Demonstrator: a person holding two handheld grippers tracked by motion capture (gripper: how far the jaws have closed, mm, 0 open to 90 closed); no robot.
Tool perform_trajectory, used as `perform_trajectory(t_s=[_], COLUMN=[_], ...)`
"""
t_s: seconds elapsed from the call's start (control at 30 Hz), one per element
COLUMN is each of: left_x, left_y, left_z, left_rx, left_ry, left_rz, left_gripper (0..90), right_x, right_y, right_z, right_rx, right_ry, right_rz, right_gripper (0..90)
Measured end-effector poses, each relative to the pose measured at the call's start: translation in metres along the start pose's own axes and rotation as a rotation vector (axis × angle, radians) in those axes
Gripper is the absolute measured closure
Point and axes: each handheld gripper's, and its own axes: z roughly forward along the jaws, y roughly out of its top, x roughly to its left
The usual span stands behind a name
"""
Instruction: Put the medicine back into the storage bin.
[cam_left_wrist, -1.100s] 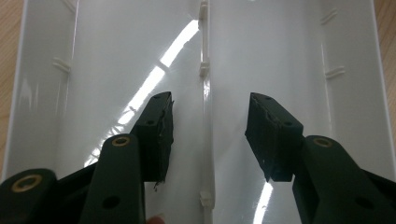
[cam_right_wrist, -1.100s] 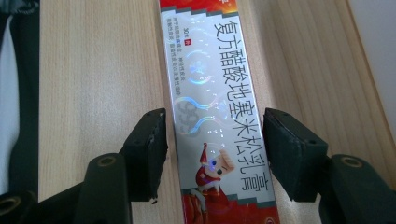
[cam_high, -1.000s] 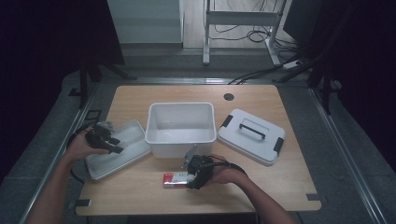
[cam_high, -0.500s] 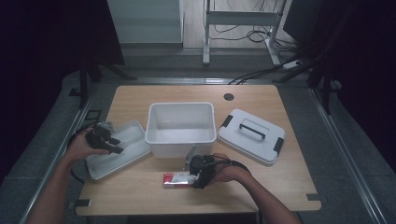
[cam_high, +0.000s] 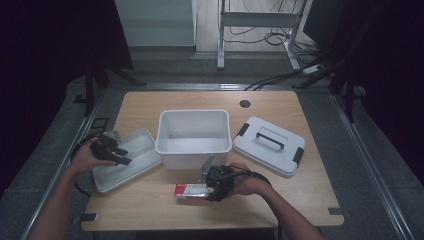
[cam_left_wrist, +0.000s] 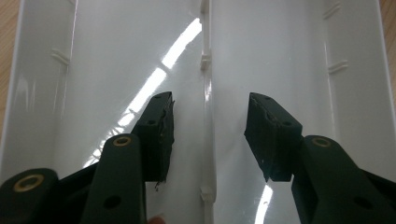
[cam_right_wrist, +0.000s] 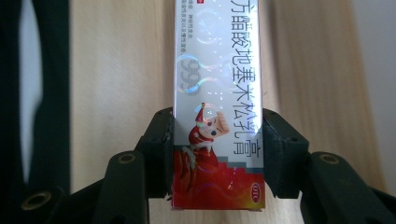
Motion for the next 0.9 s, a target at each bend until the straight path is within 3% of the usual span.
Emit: perform_trajectory(t_s=[0.1, 0.2, 0.27, 0.3, 0.37, 0.6, 0.9], left_x=[0.0, 0.0, 0.0, 0.0, 0.0, -0.001, 0.0], left_y=[0.0, -0.001, -0.001, 0.0, 0.0, 0.002, 0.003], left_z=[-0.001, -0.002, -0.002, -0.002, -0.002, 0.0, 0.003], left_rx=[0.0, -0.001, -0.001, 0.003, 0.006, 0.009, 0.011], left_ry=[0.002, 0.004, 0.004, 0.002, 0.002, -0.001, -0.006], left_rz=[0.001, 0.0, -0.001, 0.0, 0.001, 0.003, 0.005], left_gripper=[52.2, 52.3, 52.3, 52.3, 52.3, 52.3, 52.4], right_x=[0.002, 0.005, 0.006, 0.005, 0.001, -0.02, -0.05], right_y=[-0.001, -0.002, -0.001, -0.001, 0.0, 0.009, 0.02], right_z=[-0.012, -0.039, -0.045, -0.062, -0.075, -0.108, -0.123], right_rx=[-0.039, -0.113, -0.123, -0.15, -0.167, -0.18, -0.18], right_ry=[-0.005, -0.026, -0.031, -0.047, -0.059, -0.101, -0.139], right_rz=[0.003, -0.021, -0.02, -0.024, -0.023, -0.018, -0.009], right_gripper=[50.9, 50.9, 50.9, 50.9, 50.9, 50.9, 50.9])
